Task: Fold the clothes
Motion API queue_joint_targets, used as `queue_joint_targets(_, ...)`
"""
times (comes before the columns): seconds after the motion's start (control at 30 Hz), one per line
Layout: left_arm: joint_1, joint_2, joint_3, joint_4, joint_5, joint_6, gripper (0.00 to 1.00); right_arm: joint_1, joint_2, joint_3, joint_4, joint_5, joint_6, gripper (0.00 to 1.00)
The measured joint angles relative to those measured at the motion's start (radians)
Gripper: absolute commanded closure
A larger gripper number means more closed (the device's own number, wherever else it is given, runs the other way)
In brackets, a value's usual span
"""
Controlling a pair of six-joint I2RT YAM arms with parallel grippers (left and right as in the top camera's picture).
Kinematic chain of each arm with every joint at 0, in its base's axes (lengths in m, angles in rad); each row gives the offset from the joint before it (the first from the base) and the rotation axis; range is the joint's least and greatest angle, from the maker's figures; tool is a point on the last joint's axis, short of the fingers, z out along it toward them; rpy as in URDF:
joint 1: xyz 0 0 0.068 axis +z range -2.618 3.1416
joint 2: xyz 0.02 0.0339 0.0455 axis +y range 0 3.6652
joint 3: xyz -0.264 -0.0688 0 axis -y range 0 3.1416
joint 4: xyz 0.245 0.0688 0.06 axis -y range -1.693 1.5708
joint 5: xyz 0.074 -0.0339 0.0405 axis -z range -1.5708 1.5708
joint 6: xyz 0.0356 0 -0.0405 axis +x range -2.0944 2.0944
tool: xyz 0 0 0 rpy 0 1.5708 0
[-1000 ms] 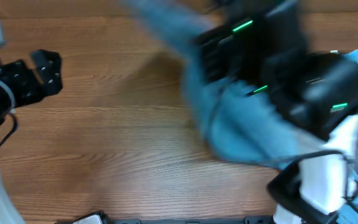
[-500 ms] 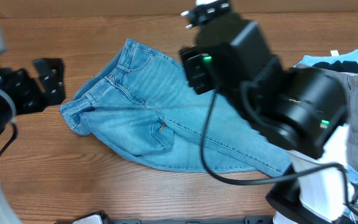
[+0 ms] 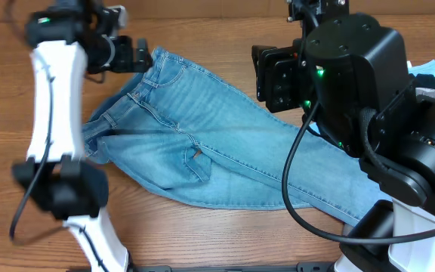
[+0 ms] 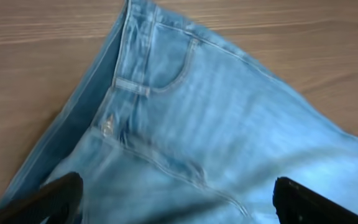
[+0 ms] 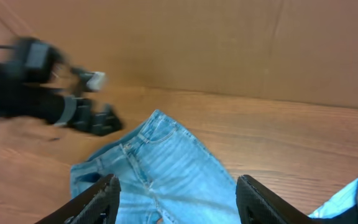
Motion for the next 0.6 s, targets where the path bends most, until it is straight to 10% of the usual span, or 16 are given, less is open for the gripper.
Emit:
queue_joint_targets(0.47, -0.006, 0.38, -0.001, 0.264, -0.045, 0.04, 0.01, 0.0, 0.0, 0.0, 0.0, -0.078, 0.007, 0.35)
queue_joint_targets(0.6, -0.007, 0.41, 0.0, 0.274, -0.067, 0.053, 0.2, 0.0, 0.005, 0.0, 0.001, -0.09, 0.007, 0.37)
